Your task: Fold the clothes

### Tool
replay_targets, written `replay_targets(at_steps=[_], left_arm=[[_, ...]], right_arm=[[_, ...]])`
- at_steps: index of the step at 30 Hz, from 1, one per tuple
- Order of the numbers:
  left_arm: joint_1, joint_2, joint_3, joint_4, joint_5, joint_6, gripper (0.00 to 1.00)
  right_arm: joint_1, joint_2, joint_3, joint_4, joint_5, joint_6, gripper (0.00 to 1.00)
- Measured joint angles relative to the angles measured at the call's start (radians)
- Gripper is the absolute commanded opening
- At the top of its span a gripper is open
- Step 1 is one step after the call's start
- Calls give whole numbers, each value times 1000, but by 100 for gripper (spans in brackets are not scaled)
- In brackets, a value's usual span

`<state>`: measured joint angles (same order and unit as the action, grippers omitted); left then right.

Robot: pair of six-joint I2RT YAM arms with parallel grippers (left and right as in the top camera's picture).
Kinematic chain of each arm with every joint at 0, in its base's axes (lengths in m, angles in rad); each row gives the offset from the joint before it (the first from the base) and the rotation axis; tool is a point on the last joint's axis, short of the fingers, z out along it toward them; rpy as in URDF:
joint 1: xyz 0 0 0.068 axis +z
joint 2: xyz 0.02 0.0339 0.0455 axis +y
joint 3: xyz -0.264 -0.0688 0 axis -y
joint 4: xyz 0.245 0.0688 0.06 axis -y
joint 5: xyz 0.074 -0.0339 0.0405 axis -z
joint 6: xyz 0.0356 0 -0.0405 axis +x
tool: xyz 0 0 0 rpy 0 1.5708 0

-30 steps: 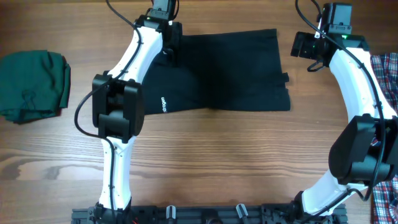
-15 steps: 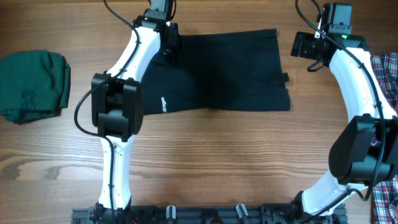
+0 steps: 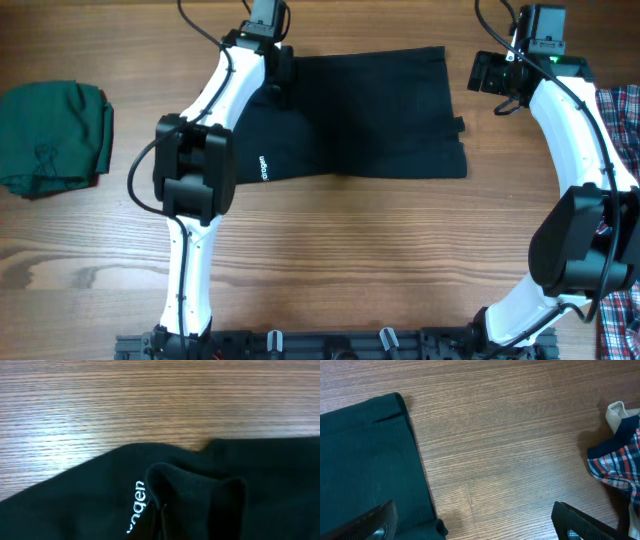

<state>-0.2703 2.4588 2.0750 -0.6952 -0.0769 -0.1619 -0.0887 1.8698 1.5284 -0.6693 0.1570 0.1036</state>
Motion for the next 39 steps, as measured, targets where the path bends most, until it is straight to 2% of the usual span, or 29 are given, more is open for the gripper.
replay_targets(at_steps=[5, 7, 9, 10, 11, 13, 17, 20, 22, 27, 31, 39], left_arm=[[-55, -9, 0, -18, 45, 0, 4], [-72, -11, 0, -20, 50, 0, 10], [-83, -11, 0, -26, 50, 0, 49], [-85, -11, 0, -33, 53, 0, 62], [-86, -11, 0, -45, 53, 0, 73], [-86, -11, 0, -61, 54, -4, 80], [-86, -11, 0, -60, 57, 50, 77], [-86, -11, -1, 2, 61, 109, 77], [-86, -11, -1, 3, 101, 124, 78], [-86, -11, -9, -14, 177, 122, 80], [-86, -11, -42, -5, 206, 104, 90], [-76, -47, -47, 54, 267, 101, 91]], right_arm=[[0, 0, 0, 0, 0, 0, 100], [0, 0, 0, 0, 0, 0, 100], [0, 0, 0, 0, 0, 0, 100], [0, 0, 0, 0, 0, 0, 100], [0, 0, 0, 0, 0, 0, 100], [0, 0, 0, 0, 0, 0, 100], [0, 0, 0, 0, 0, 0, 100], [0, 0, 0, 0, 0, 0, 100], [0, 0, 0, 0, 0, 0, 100], [0, 0, 0, 0, 0, 0, 100], [0, 0, 0, 0, 0, 0, 100], [0, 0, 0, 0, 0, 0, 100]])
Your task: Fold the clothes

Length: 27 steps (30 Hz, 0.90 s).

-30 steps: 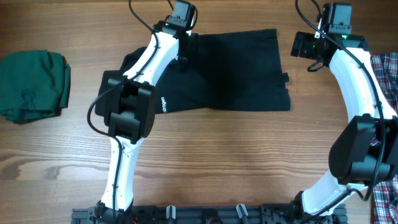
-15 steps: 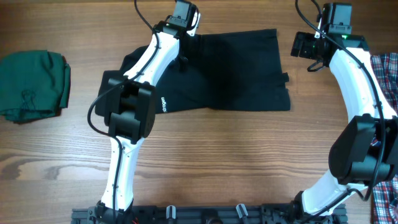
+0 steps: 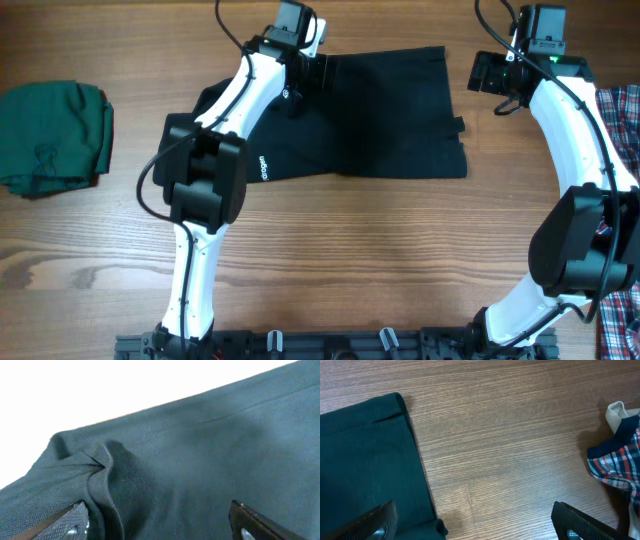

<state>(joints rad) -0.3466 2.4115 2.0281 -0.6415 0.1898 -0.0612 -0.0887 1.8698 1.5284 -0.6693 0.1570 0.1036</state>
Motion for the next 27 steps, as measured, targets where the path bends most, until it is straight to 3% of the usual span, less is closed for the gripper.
replay_targets(at_steps=[22, 27], left_arm=[[2, 10, -10, -83, 48, -38, 81], [7, 9, -8, -44, 64, -67, 88]], right_arm=[[0, 0, 0, 0, 0, 0, 100], [0, 0, 0, 0, 0, 0, 100]])
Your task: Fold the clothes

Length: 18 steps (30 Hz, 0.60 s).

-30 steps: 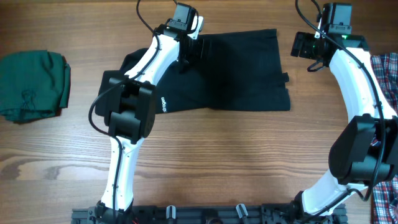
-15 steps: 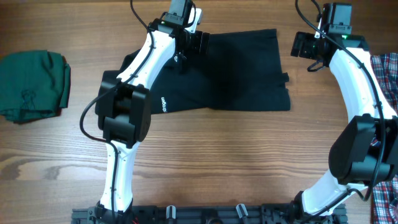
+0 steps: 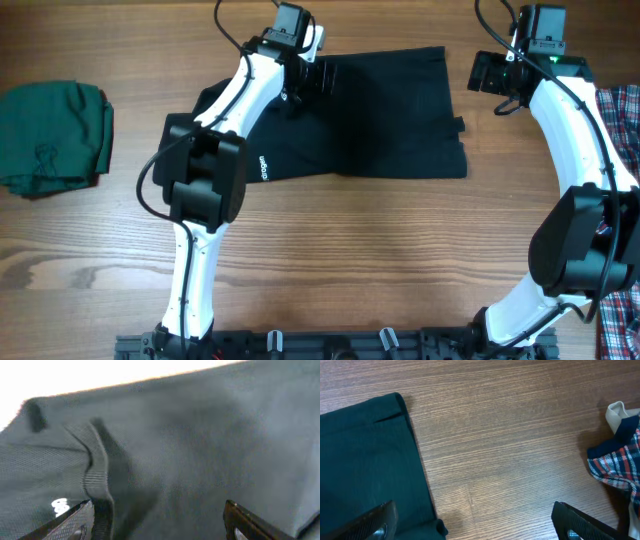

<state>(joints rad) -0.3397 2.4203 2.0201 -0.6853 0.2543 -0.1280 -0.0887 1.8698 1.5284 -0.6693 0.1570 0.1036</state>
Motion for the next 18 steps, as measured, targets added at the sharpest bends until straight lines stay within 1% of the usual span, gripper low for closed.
replay_targets(at_steps=[2, 5, 6, 8, 10, 13, 14, 16, 18], left_arm=[[25, -25, 9, 26, 6, -54, 94], [82, -128, 16, 39, 5, -125, 97], [101, -156, 24, 39, 6, -151, 97], [161, -206, 40, 35, 6, -234, 99], [239, -214, 44, -14, 7, -333, 100], [354, -212, 44, -56, 25, -408, 100], [393, -211, 44, -74, 26, -422, 100], [431, -211, 44, -86, 30, -439, 100], [438, -211, 44, -95, 33, -443, 100]], right_arm=[[0, 0, 0, 0, 0, 0, 100], [0, 0, 0, 3, 0, 0, 100], [0, 0, -1, 30, -2, 0, 100], [0, 0, -2, 201, -11, 0, 100], [0, 0, -1, 333, -16, 0, 100], [0, 0, -2, 402, -41, 0, 100], [0, 0, 0, 403, -97, -11, 100], [3, 1, -1, 389, -276, -98, 100], [18, 3, -1, 394, -365, -169, 100]])
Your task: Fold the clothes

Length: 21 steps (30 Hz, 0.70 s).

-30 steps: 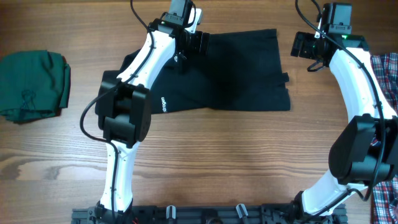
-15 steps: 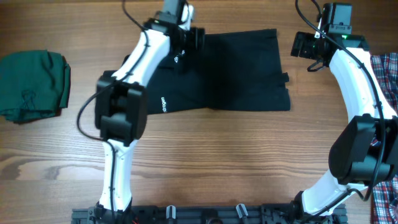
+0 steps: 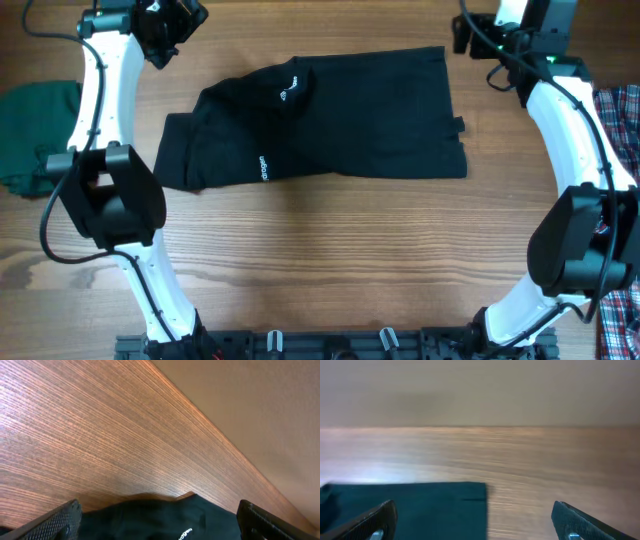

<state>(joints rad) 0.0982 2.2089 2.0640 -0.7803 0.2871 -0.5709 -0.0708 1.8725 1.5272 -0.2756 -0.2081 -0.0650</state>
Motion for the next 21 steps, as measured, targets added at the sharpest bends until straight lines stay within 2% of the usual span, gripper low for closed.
replay_targets(at_steps=[6, 9, 12, 13, 15, 19, 21], left_arm=[[0, 0, 0, -5, 1, -5, 100], [0, 0, 0, -5, 2, -5, 100], [0, 0, 0, -5, 3, -8, 100], [0, 0, 0, -5, 3, -8, 100], [0, 0, 0, -5, 3, -11, 100], [0, 0, 0, -5, 3, -11, 100], [0, 0, 0, -5, 3, -11, 100]], right_arm=[[137, 125, 1, -48, -48, -406, 100], [159, 161, 58, -189, 4, -494, 100], [158, 190, 283, -349, 90, -499, 100], [158, 193, 380, -359, 108, -493, 100], [158, 193, 462, -367, 121, -488, 100], [158, 265, 483, -383, 123, -485, 100], [158, 394, 482, -345, 123, -478, 100]])
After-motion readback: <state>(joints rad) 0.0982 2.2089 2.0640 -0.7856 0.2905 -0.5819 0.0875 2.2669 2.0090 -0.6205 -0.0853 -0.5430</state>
